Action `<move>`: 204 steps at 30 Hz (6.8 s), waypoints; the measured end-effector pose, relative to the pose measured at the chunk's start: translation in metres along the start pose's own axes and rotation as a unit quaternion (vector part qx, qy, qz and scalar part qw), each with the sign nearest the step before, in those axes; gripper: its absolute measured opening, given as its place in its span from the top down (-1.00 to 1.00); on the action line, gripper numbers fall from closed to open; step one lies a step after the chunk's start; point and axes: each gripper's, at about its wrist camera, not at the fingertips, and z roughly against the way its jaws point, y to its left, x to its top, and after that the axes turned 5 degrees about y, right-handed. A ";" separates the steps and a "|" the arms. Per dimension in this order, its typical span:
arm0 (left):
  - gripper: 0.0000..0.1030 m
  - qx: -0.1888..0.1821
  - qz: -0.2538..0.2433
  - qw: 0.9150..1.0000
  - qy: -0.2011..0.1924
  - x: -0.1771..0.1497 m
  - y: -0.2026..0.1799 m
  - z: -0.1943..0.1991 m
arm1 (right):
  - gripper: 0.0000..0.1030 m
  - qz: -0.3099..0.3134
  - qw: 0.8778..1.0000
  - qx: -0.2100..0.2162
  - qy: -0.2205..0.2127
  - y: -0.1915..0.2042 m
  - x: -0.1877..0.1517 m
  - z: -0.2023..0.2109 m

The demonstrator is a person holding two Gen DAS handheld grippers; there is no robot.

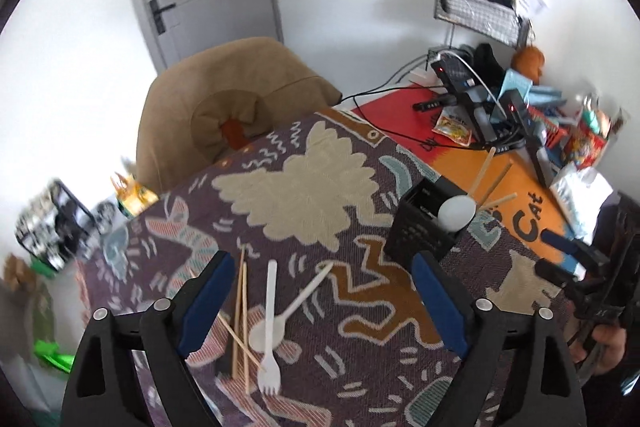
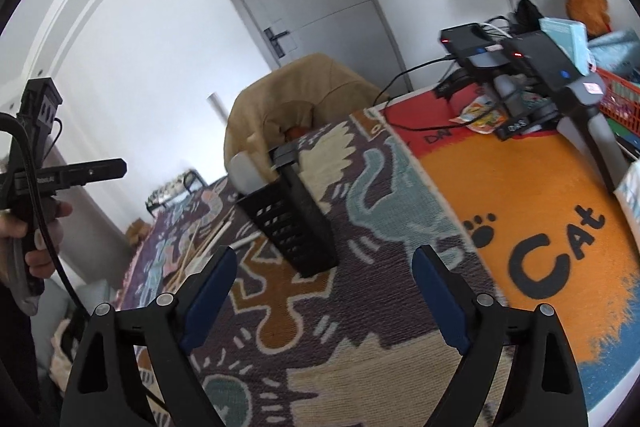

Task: Organize utensils
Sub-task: 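Move the left gripper back toward the remaining utensils, then close the left gripper on a wooden chopstick while the right gripper approaches the white fork, then lower the right gripper onto the white plastic fork and close on it, then carry the fork with the right gripper over the black holder and release it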

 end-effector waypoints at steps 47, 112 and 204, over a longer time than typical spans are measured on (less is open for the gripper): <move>0.67 -0.060 0.216 0.974 0.040 -0.184 0.116 -0.103 | -0.47 0.105 0.981 0.049 0.157 0.130 -0.052 -0.115; 0.92 -0.055 0.295 0.942 -0.150 -0.243 0.167 0.045 | -0.10 0.185 0.955 -0.092 0.212 0.194 -0.053 -0.199; 0.92 -0.083 0.256 0.946 -0.179 -0.200 0.133 0.056 | 0.48 0.067 0.979 -0.063 0.181 0.057 -0.044 -0.102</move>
